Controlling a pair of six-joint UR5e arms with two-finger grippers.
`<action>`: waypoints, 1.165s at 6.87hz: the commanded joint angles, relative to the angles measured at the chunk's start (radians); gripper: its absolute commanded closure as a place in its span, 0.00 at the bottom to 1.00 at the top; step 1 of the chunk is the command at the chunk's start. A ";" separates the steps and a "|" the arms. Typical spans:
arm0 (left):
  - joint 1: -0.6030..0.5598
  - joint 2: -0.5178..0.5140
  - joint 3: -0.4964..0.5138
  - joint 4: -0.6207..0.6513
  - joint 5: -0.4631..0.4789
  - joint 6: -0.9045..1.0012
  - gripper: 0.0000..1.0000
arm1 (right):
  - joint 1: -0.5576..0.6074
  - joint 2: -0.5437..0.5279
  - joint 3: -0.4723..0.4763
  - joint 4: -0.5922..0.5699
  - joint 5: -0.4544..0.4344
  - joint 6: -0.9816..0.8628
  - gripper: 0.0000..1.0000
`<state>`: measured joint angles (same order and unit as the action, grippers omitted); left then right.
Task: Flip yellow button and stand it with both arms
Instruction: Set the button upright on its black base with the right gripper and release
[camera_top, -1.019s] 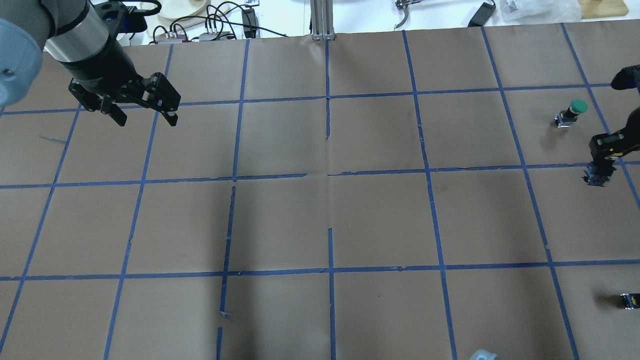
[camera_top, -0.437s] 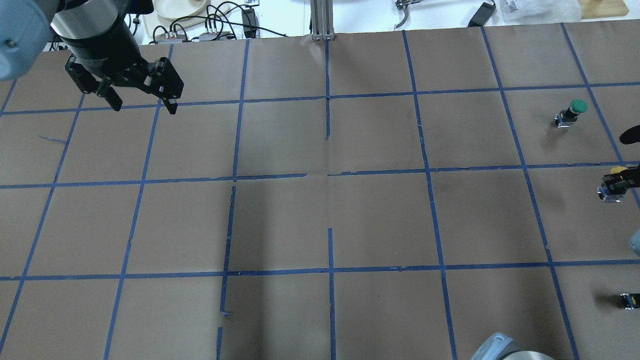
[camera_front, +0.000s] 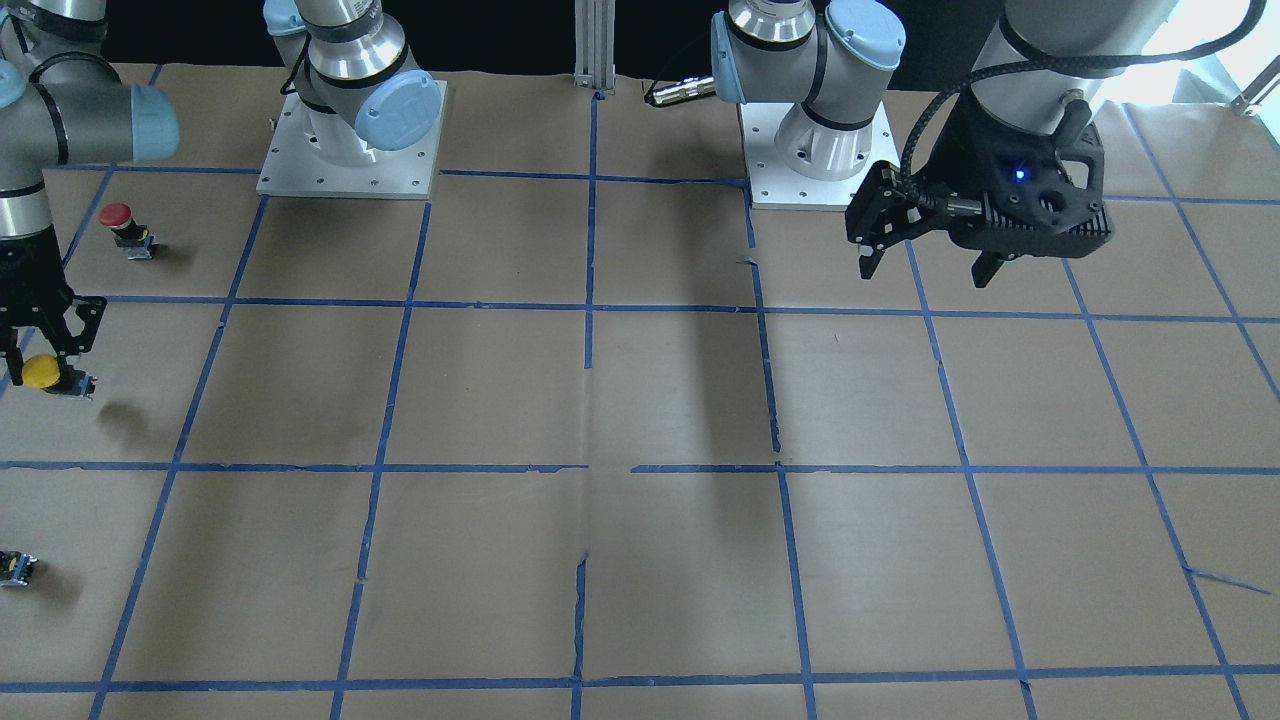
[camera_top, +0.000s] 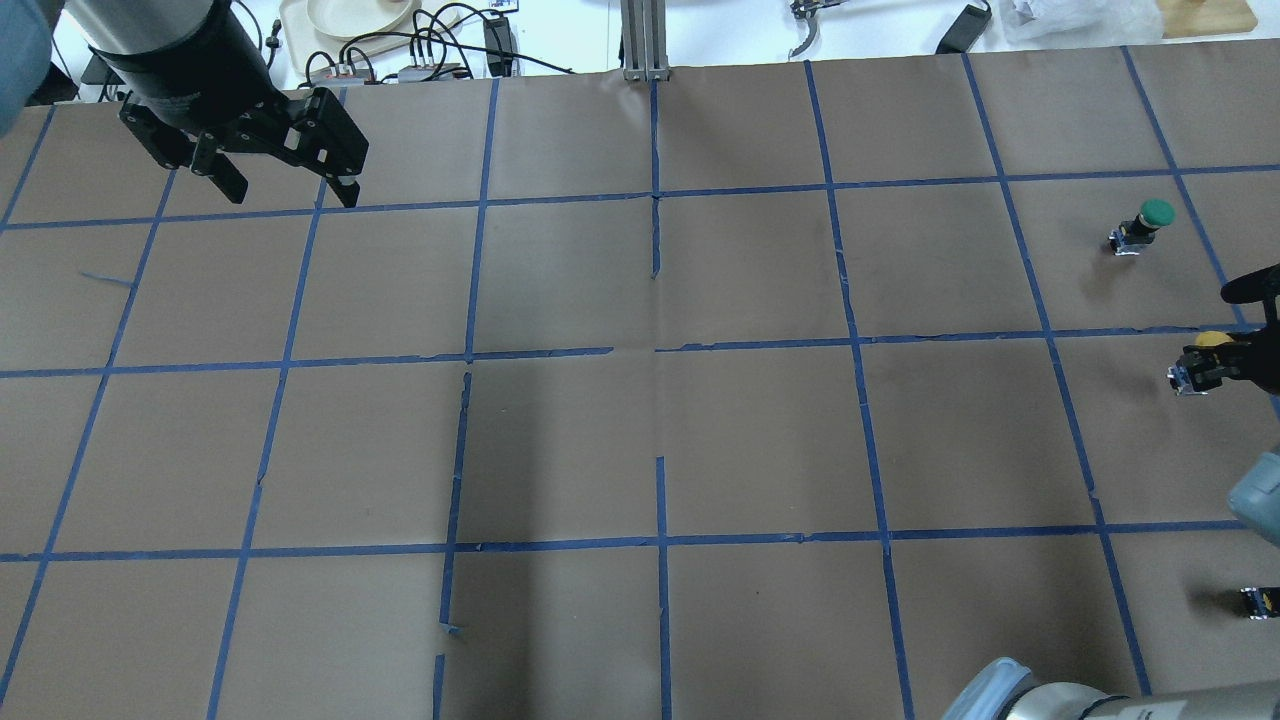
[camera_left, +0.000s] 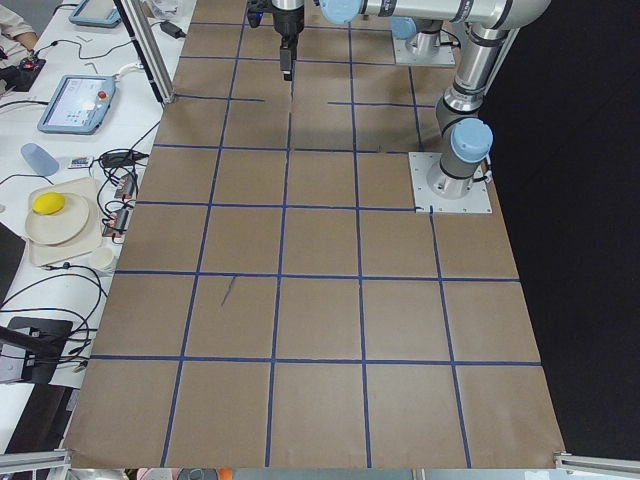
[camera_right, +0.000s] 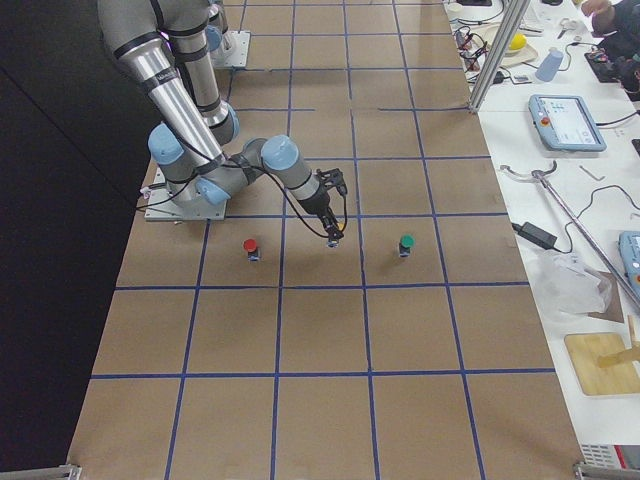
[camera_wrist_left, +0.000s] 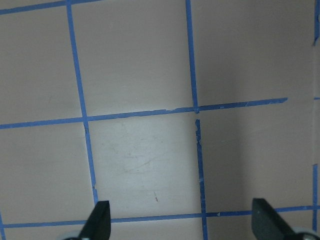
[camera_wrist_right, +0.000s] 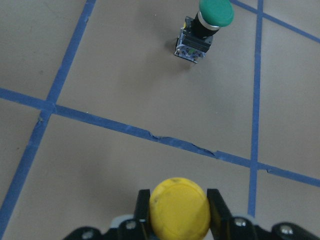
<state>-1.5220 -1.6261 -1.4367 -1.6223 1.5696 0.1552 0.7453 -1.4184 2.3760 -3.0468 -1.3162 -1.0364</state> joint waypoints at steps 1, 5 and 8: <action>-0.003 0.005 0.001 0.001 -0.026 0.062 0.00 | -0.021 0.072 0.014 -0.099 0.008 0.007 0.83; -0.009 0.003 -0.043 0.021 -0.026 -0.029 0.00 | -0.021 0.055 0.029 -0.098 0.015 0.009 0.81; -0.004 0.084 -0.057 0.004 0.062 -0.101 0.00 | -0.021 0.053 0.058 -0.101 0.075 0.010 0.64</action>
<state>-1.5261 -1.5728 -1.4790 -1.6037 1.5958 0.0842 0.7240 -1.3639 2.4198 -3.1461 -1.2498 -1.0261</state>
